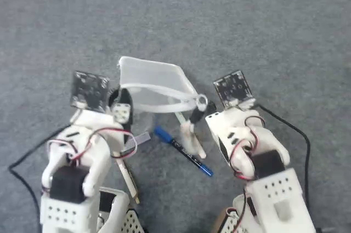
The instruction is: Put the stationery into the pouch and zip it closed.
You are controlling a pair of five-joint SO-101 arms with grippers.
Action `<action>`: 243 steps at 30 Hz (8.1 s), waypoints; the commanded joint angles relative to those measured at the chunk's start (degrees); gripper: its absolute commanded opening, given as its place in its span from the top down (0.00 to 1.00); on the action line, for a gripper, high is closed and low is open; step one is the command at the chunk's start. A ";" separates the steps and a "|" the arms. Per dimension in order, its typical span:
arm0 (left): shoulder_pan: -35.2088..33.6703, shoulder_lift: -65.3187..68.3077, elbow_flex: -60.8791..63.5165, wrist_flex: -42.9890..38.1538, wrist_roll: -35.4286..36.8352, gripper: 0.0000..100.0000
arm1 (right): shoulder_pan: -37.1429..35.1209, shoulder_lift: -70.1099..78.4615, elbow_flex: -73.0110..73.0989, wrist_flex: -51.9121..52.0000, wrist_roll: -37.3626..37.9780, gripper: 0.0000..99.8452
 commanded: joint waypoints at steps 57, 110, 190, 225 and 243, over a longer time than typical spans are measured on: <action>-33.93 19.78 -15.16 3.78 6.59 0.99 | -13.32 65.71 -41.58 -1.45 -5.36 0.82; -36.48 19.78 -15.16 4.57 6.51 0.99 | -9.45 81.01 -52.66 16.92 3.96 0.99; -36.40 19.78 -15.08 3.87 6.86 0.99 | -28.35 -2.15 -28.66 -12.44 -13.01 0.99; -34.02 19.78 -15.08 4.04 6.86 0.99 | -33.19 12.18 -28.66 -52.09 -6.15 0.99; -32.00 19.78 -15.08 4.04 6.86 0.99 | -33.54 31.60 -23.47 -81.80 0.62 0.99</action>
